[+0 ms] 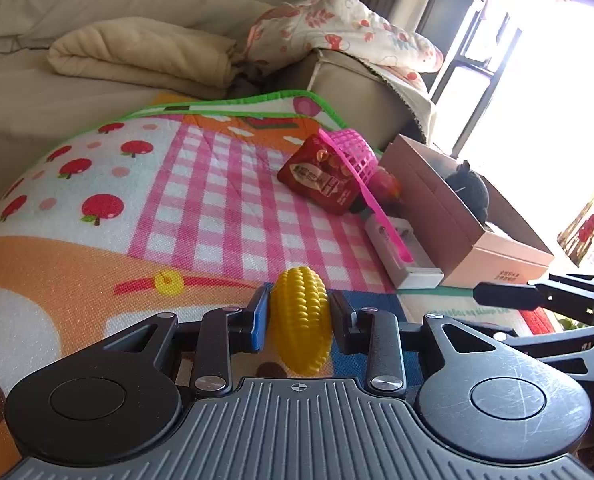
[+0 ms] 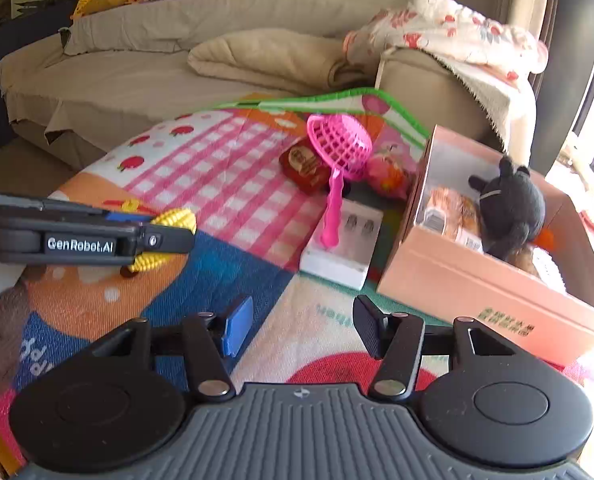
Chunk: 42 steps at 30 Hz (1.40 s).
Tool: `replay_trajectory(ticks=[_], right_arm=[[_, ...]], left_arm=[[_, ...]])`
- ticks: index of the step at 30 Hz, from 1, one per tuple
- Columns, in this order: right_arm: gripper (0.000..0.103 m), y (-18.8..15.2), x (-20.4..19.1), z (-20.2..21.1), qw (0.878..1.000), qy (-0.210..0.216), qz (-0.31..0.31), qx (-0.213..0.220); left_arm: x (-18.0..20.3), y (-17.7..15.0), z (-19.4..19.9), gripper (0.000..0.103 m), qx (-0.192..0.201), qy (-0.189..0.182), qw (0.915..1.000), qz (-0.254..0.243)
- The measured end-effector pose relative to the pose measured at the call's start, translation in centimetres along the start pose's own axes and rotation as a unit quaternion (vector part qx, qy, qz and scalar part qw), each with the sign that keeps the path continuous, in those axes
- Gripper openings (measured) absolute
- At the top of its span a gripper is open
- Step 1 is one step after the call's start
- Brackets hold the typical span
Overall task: Organize objects
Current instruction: 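Grasp the white battery holder with the right tool and lift it, then place the corn in the pink box with the left tool while the right tool places the battery holder in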
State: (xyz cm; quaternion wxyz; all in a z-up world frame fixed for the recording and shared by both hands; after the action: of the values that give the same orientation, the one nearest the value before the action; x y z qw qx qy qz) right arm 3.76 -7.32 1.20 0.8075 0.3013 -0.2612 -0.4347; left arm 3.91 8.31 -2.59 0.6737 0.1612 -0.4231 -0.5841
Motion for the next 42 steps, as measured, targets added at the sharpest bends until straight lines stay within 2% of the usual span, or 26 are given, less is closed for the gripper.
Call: replay_trajectory(ticks=[3, 6, 9, 12, 17, 18, 21, 23, 26, 27, 29, 30, 31, 34, 37, 42], right_arm=[[0.056, 1.7, -0.9, -1.1, 0.997, -0.047, 0.044, 0.038], [0.048, 2.8, -1.3, -3.6, 0.994, -0.077, 0.062, 0.035], [0.047, 2.6, -0.5, -4.8, 0.999, -0.033, 0.019, -0.004], [0.047, 0.7, -0.3, -3.4, 0.999, 0.01, -0.003, -0.032], [0.047, -4.2, 0.0, 2.0, 0.999, 0.025, -0.005, -0.043], [0.049, -5.0, 0.1, 3.2, 0.999, 0.031, -0.008, -0.044], [0.078, -6.4, 1.0, 5.9, 1.0, 0.009, -0.015, -0.019], [0.081, -6.6, 1.8, 6.3, 1.0, -0.013, -0.022, -0.006], [0.081, -6.5, 3.1, 4.9, 0.998, -0.014, -0.062, -0.018], [0.08, -6.4, 3.3, 4.3, 0.997, -0.01, -0.071, -0.021], [0.071, -6.1, 3.2, 3.2, 0.997, -0.005, -0.074, -0.026], [0.057, -6.1, 2.9, 2.9, 0.997, 0.001, -0.07, -0.03], [0.05, -6.1, 2.6, 2.7, 0.997, 0.004, -0.066, -0.034], [0.048, -6.1, 1.6, 3.4, 0.999, 0.002, -0.04, -0.025], [0.048, -6.4, 2.0, 5.5, 0.999, -0.002, -0.043, -0.008], [0.048, -6.4, 5.5, 10.6, 0.995, -0.027, -0.08, 0.053]], left_arm=[[-0.2, 0.1, 0.4, 0.036, 0.002, 0.017, 0.9999, 0.0], [-0.3, 0.2, 0.9, 0.036, 0.002, 0.024, 0.9997, 0.001], [-0.4, 0.3, 1.3, 0.036, 0.002, 0.024, 0.9997, 0.002], [-0.1, 0.2, 1.4, 0.036, -0.002, 0.018, 0.9998, 0.001], [1.7, -0.5, 1.3, 0.036, -0.013, -0.008, 0.9998, -0.016], [2.0, -0.6, 1.3, 0.036, -0.015, -0.012, 0.9996, -0.021], [3.2, -1.7, 1.2, 0.036, -0.029, -0.022, 0.9984, -0.043], [3.9, -2.4, 1.1, 0.036, -0.039, -0.027, 0.9972, -0.057], [5.0, -3.3, 1.4, 0.036, -0.044, -0.026, 0.9949, -0.086], [5.3, -3.5, 1.6, 0.036, -0.044, -0.024, 0.9939, -0.098], [5.6, -3.8, 1.7, 0.036, -0.049, -0.022, 0.9928, -0.108], [5.7, -3.9, 1.8, 0.036, -0.051, -0.021, 0.9924, -0.11], [5.8, -4.0, 1.9, 0.036, -0.053, -0.02, 0.9919, -0.114], [6.2, -4.2, 2.0, 0.035, -0.06, -0.016, 0.9908, -0.12], [7.4, -3.6, 2.3, 0.035, -0.059, -0.038, 0.991, -0.114], [12.3, 1.3, 2.2, 0.035, -0.01, -0.085, 0.9871, -0.135]])
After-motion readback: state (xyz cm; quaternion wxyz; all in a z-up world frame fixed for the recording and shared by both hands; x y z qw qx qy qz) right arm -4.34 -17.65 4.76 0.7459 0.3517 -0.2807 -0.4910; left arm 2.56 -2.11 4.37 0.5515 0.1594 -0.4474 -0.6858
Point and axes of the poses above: each gripper's, at about its wrist camera, not at the fingertips, and z roughly against the way its jaws point, x to its right, y to its top, the point moved 6 cm from there along -z, roughly the way its jaws point, and after that the axes turned 3 degrees about z, right-handed, at the moved point
